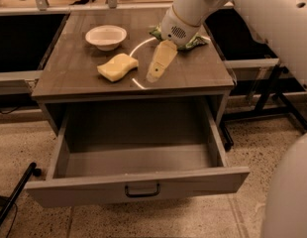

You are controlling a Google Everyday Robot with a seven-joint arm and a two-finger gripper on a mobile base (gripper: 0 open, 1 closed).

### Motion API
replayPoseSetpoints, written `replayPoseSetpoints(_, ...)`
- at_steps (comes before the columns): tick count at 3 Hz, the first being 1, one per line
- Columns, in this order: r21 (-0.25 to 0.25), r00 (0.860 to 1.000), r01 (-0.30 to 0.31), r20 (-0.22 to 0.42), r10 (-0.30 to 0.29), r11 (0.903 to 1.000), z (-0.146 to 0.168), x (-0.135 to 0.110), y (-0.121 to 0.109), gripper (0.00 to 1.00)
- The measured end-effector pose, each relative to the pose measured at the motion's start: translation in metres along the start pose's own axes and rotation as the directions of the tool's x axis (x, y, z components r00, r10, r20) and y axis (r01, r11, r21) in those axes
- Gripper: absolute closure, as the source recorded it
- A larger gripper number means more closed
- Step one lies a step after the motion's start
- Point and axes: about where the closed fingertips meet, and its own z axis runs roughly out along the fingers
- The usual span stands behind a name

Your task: Place sponge into top drawer

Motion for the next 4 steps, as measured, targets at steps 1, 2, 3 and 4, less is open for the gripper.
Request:
replayPoseSetpoints(1, -0.022, 0.999, 0.04, 0.027, -0.039, 0.999, 0.02, -0.019, -0.01, 0.0)
replayPoseSetpoints(2, -0.049, 0.998, 0.063, 0.035, -0.062, 0.9968, 0.047, -0.033, -0.02, 0.0)
replayPoseSetpoints(3, -0.061, 0.997, 0.074, 0.021, -0.073, 0.9954, 0.064, -0.037, -0.025, 0.0)
replayPoseSetpoints(4, -0.075, 0.995, 0.096, 0.013, -0.095, 0.9926, 0.077, -0.045, -0.023, 0.0)
